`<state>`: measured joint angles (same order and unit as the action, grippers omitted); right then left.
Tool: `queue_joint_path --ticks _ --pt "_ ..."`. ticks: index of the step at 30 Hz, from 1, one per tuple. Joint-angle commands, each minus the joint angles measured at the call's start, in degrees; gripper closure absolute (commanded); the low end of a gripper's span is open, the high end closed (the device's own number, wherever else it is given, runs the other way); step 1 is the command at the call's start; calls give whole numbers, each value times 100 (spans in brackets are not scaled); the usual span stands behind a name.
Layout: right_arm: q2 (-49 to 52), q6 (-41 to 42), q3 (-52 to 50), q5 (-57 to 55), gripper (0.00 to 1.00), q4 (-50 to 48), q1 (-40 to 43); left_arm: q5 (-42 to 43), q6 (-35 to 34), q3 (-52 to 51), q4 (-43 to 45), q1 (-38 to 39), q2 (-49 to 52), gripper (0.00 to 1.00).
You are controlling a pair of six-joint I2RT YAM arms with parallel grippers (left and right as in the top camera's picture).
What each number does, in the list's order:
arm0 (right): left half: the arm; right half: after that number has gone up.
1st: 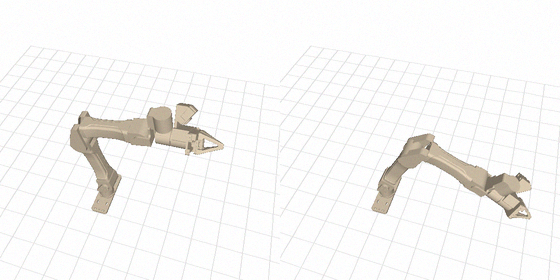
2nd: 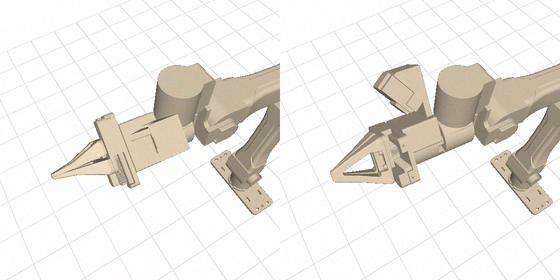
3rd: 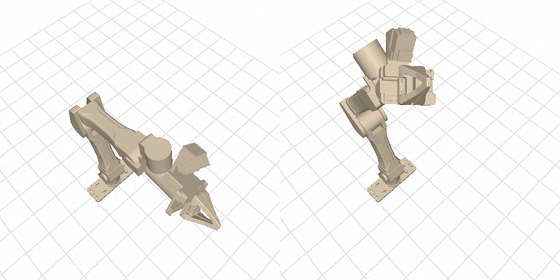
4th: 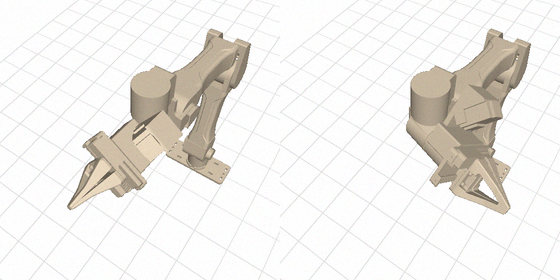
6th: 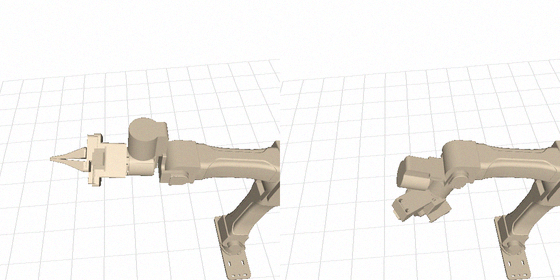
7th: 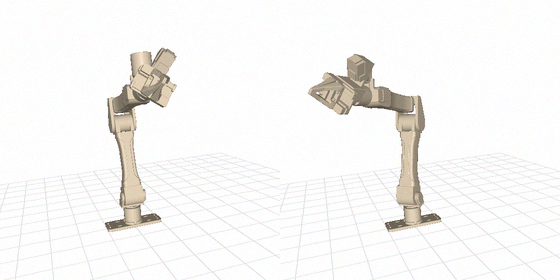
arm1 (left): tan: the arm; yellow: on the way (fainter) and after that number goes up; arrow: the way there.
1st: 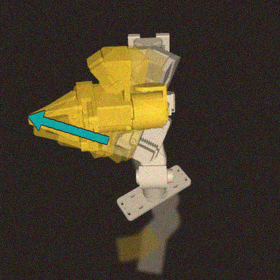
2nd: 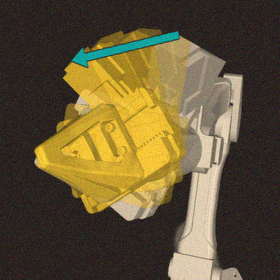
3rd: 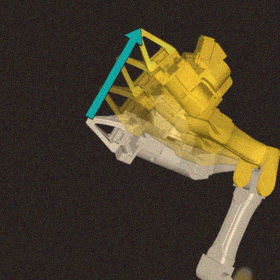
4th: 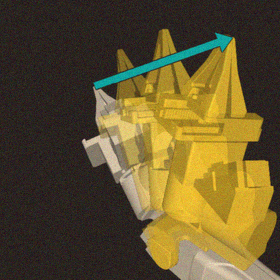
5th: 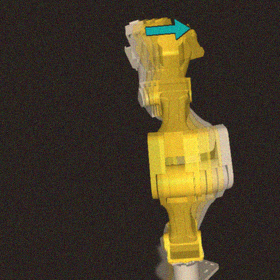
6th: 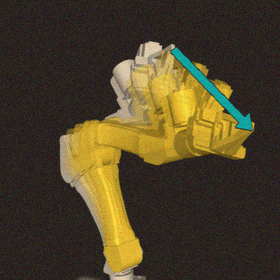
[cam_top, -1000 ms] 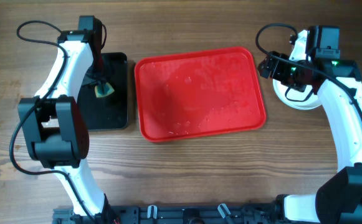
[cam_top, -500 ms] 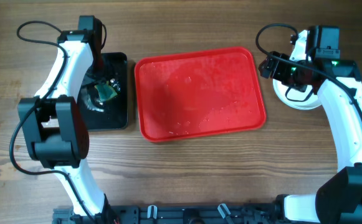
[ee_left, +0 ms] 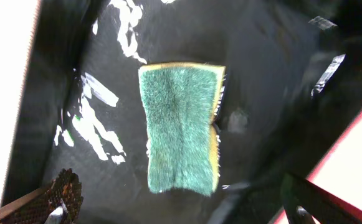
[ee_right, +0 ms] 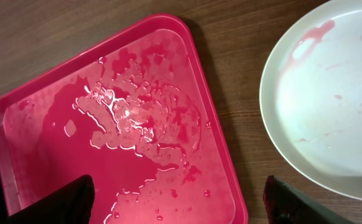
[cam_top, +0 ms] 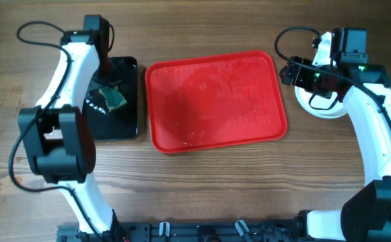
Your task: Clean dirty plates on tray and stack at the side
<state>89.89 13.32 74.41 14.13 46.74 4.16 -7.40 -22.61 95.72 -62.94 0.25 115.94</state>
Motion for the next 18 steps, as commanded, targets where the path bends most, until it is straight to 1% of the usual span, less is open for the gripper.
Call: queue_joint_path --ticks 1,4,5,9,13,14,15,18 --pt "-474 -273 50 201 12 2 -15 31 70 378 -33 28 -1102 0" --pt "-927 -774 59 610 13 26 -15 28 72 378 -138 26 -1676 0" --pt "-1279 -907 59 695 13 111 -15 28 72 378 -251 26 -1985 0" --pt "-2039 -1038 59 693 12 382 -15 28 72 378 -332 26 -2378 0" --pt "-2780 -1036 59 721 11 713 -15 28 72 378 -334 26 -2444 0" --pt "-2951 -1029 59 750 5 813 -15 28 72 376 -334 26 -2441 0" --pt "-3075 -1029 59 811 0 885 -15 28 72 376 -334 26 -2433 0" --pt "-3497 -1008 59 1143 1 1231 -15 28 72 376 -334 26 -2433 0"
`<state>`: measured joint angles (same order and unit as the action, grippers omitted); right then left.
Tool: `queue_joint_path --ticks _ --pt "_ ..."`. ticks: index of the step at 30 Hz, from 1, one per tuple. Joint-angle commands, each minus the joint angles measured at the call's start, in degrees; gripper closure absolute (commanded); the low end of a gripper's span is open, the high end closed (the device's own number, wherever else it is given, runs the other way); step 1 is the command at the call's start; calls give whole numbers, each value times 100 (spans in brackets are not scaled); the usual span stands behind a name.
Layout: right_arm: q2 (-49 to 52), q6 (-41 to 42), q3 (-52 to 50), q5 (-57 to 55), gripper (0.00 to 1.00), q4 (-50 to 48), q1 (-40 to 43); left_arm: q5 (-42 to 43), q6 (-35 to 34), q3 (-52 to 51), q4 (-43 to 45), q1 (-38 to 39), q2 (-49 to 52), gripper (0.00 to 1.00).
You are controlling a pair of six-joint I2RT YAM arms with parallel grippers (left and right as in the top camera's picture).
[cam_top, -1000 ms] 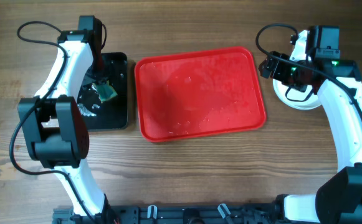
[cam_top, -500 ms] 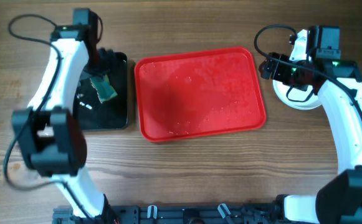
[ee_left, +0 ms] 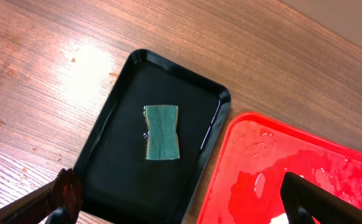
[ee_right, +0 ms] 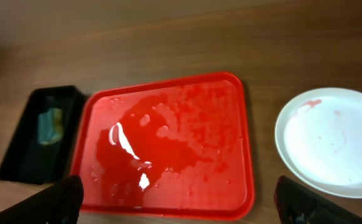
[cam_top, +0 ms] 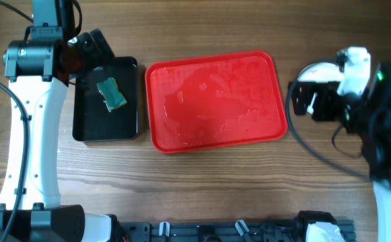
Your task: Clean dirty plates on tray and stack at the side
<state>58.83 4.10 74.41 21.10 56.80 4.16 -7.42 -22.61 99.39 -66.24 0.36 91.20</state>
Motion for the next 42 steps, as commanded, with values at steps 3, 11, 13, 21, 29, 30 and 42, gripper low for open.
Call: queue_joint_path --ticks 3,11,13,21,29,30,42 --pt "-780 46 59 511 0 599 -15 31 72 9 -4 15 42 0" --pt "-1106 142 59 -4 0 1410 -13 31 72 9 -4 15 42 0" --pt "-1106 -11 57 -125 1 1416 -13 31 72 9 -4 15 42 0" --pt "-1434 -608 -424 -13 1 -42 -103 31 72 9 -4 15 42 0" --pt "-3158 -160 -3001 -402 1 -2841 -448 31 72 9 -4 15 42 0" --pt "-3353 74 -3346 -560 0 -3136 -448 31 72 9 -4 15 42 0" --pt "-5093 39 -6725 -780 0 -5998 -739 31 72 9 -4 15 42 0"
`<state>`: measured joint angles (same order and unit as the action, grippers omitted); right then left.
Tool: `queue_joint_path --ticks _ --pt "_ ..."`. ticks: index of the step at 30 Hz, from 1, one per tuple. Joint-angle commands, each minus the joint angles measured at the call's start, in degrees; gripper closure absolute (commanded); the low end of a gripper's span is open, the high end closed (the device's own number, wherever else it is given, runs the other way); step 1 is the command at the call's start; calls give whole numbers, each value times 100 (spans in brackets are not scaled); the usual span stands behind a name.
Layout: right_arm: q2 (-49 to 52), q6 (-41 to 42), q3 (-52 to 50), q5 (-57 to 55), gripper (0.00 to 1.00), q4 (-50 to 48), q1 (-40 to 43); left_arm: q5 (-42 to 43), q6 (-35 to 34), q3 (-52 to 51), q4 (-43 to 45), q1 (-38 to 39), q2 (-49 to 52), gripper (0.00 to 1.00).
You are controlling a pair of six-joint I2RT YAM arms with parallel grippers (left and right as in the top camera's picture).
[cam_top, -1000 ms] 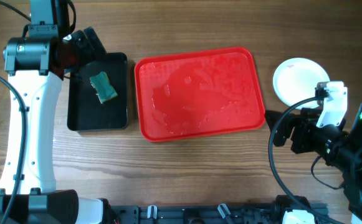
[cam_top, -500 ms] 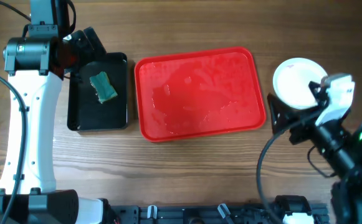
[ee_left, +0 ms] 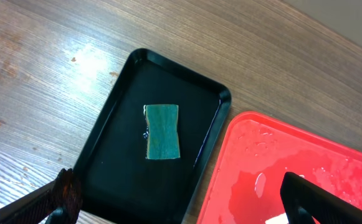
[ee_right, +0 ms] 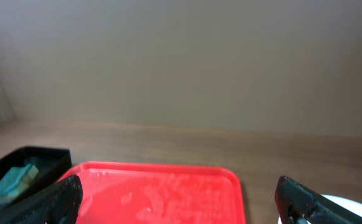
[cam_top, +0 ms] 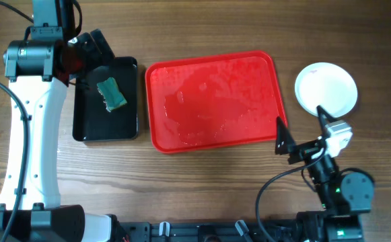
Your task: Clean dirty plates on tray and stack at the side
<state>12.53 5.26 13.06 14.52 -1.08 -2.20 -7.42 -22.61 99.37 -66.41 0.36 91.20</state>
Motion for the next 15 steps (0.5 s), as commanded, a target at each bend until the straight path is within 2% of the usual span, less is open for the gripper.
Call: queue_joint_path --ticks 1,8,15 --pt "-564 -76 -695 -122 0 -229 -105 31 72 11 13 15 42 0" --pt "-1244 -225 -1231 -122 0 -212 -118 31 72 11 13 15 42 0" --pt "-1237 -164 -1276 -81 0 2 -122 31 72 11 13 15 42 0"
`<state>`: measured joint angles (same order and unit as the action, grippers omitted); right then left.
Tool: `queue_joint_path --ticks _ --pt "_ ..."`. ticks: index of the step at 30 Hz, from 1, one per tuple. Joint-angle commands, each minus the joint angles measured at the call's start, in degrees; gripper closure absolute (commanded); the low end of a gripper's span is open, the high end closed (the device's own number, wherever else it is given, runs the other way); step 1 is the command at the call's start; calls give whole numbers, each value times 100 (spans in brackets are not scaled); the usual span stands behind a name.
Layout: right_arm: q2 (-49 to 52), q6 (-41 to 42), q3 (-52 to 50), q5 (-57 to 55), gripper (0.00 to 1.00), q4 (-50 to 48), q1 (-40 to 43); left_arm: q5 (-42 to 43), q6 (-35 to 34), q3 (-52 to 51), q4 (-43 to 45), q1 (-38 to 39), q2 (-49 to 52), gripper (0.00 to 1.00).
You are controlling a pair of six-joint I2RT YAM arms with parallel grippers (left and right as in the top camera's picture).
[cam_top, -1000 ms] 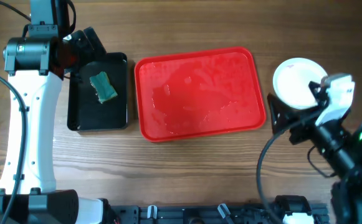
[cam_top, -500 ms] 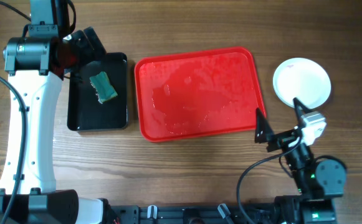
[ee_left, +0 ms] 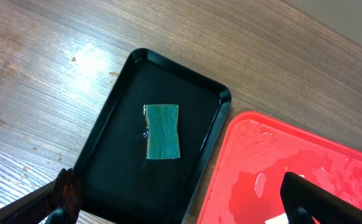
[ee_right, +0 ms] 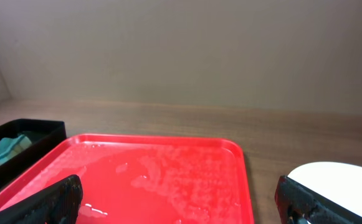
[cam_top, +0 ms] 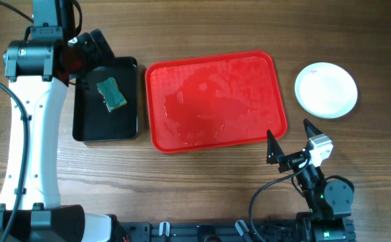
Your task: Clean dirty plates on tray and stack at the side
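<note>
The wet red tray (cam_top: 215, 101) lies mid-table with no plate on it; its rim (ee_right: 168, 138) fills the right wrist view. One white plate (cam_top: 326, 89) rests on the wood to its right, its edge (ee_right: 336, 180) showing. A green sponge (cam_top: 112, 93) lies in the black tray (cam_top: 131, 121) at left, seen from high up as sponge (ee_left: 162, 131) in black tray (ee_left: 218, 99). My left gripper (cam_top: 91, 48) hangs open high over that tray. My right gripper (cam_top: 290, 137) is open near the front edge, facing the red tray.
The red tray's corner (ee_left: 280, 168) shows pooled water. The black tray (ee_right: 25, 134) with the sponge (ee_right: 0, 152) sits at the far left of the right wrist view. A wall rises behind the table.
My right gripper has drawn back a little toward the table's front edge and sits lower, level with the red tray. The left arm, sponge and plate have not moved.
At first my left gripper was open, low over the sponge in the black tray, and my right gripper was open beside the plate. Then both were raised high. Later the right arm was folded back near the front edge, and now lower still.
</note>
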<state>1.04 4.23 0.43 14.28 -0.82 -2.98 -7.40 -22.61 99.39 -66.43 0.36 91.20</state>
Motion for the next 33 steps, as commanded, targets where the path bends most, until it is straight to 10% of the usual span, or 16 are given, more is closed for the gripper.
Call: queue_joint_path --ticks 1,33 --pt "-87 -59 -13 -57 0 -22 -44 28 72 9 15 15 42 0" --pt "-76 -63 -13 -61 0 -22 -44 -546 291 -2 -26 645 -529 0"
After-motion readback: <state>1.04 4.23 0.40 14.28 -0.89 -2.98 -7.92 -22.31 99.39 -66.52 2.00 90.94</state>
